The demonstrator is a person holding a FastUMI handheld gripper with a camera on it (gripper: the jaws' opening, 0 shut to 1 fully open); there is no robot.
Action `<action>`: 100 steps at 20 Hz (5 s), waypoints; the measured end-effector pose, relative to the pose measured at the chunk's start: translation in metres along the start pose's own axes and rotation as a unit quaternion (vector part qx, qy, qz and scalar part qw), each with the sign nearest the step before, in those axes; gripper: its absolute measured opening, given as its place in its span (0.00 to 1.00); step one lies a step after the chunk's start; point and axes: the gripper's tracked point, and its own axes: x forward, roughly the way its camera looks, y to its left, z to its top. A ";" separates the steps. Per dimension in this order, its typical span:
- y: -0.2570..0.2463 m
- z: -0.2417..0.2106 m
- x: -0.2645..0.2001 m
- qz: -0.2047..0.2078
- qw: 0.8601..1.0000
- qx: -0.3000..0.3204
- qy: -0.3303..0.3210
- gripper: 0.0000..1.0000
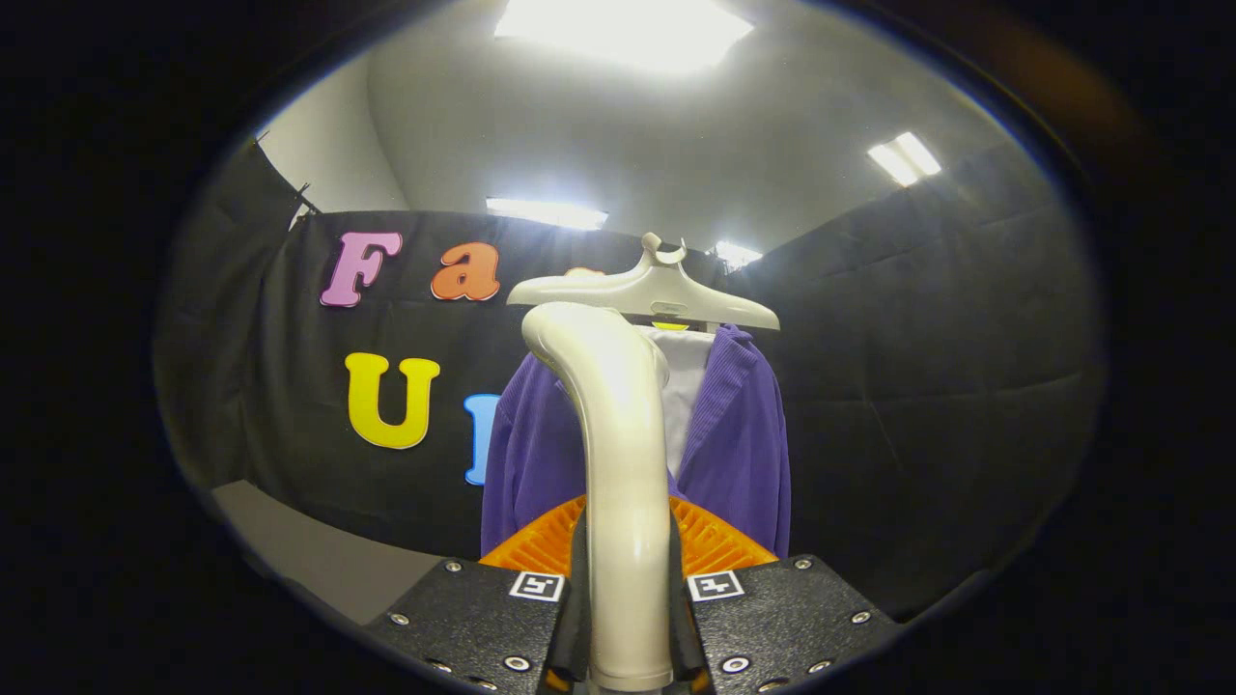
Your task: Iron the clothes twice with a garment steamer, once on the left side and once on the right side.
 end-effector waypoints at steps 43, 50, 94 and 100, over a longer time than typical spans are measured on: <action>0.021 -0.311 -0.031 -0.044 0.961 -0.050 0.268 0.32; 0.021 -0.342 -0.049 -0.037 0.952 -0.045 0.302 0.32; -0.132 -0.040 0.041 -0.158 0.986 0.014 0.045 0.32; -0.129 -0.045 0.096 -0.155 0.986 0.023 0.047 0.32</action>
